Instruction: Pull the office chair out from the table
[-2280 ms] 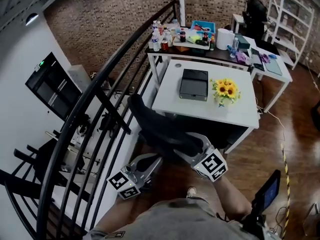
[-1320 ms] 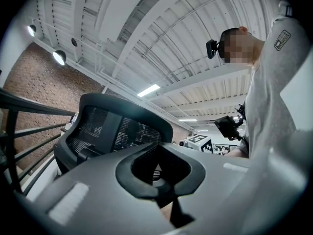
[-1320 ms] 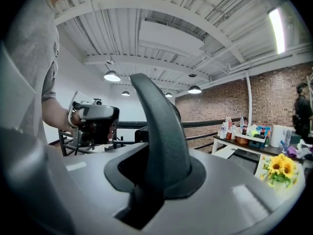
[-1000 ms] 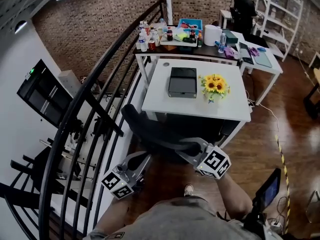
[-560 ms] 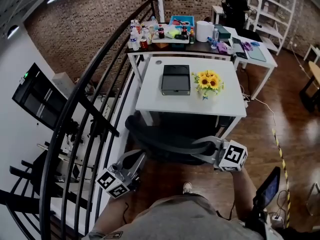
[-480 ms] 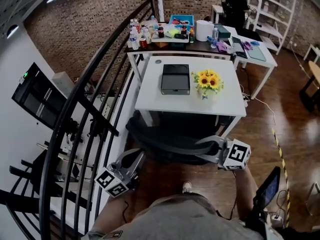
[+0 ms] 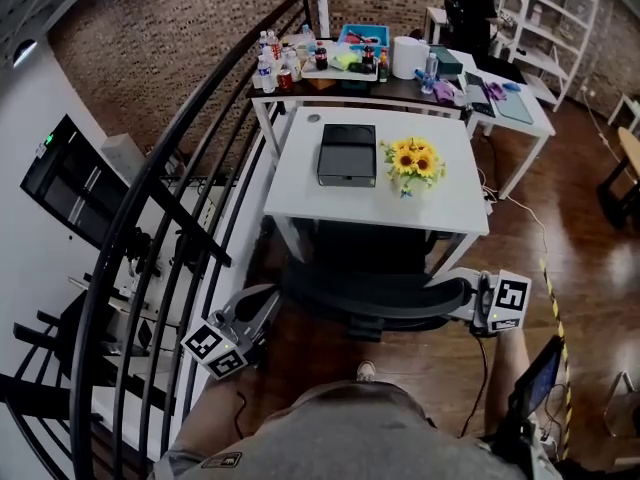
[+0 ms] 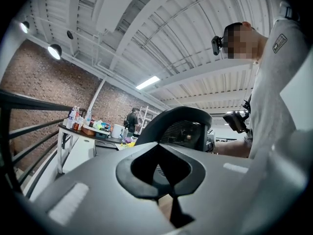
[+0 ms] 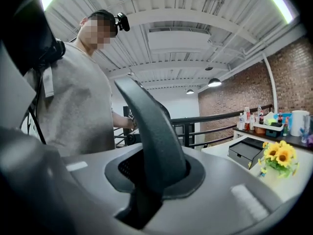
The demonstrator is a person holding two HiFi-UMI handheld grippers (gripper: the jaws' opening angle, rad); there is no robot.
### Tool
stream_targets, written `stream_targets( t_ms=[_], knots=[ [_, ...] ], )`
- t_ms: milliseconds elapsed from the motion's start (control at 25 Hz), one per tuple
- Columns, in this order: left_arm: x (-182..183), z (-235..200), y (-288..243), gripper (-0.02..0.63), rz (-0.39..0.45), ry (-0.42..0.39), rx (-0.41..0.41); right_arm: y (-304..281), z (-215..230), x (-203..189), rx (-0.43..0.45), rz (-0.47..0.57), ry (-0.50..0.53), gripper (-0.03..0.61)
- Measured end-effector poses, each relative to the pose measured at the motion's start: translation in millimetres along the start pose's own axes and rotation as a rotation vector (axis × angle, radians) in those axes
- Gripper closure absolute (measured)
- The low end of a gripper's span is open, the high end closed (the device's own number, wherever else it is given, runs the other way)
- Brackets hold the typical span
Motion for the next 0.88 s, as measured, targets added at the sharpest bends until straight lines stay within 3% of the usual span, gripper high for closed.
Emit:
stream_targets(
  t_ms=[160, 280, 360, 400, 560, 880],
  knots=[
    [0, -13, -6, 0.612, -0.026, -0.021, 0.006, 12, 3, -3, 0.011, 0.000, -0.020, 0.491],
    [0, -24, -16, 0.612, -0.064, -0.054, -0.041, 18, 5, -6, 0.015, -0.005, -0.023, 0.489],
    [-2, -29, -25, 0.580, -0.116, -0.077, -0.113, 19, 6, -7, 0.020, -0.006, -0.025, 0.489],
    [-4, -31, -31, 0.513, -0.151, -0.086, -0.162, 20, 7, -8, 0.020, -0.008, -0.021, 0.489],
    [-15, -32, -51, 0.374, -0.286, -0.122, -0.375, 21, 9, -10, 0.019, -0.011, -0.016, 0.489],
    [-6, -9, -75, 0.299, -0.446, -0.200, -0.669, 23, 7, -10, 0.023, -0.036, -0.024, 0.485]
  ],
)
Point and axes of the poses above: the fingertips, and each gripper's own axes: y backward along the fingers, z to its right, x out of its top, the point moved 2 cm from there along y, backward along the fingers, and after that the axes turned 7 degrees about -z, right-handed, at the moved point
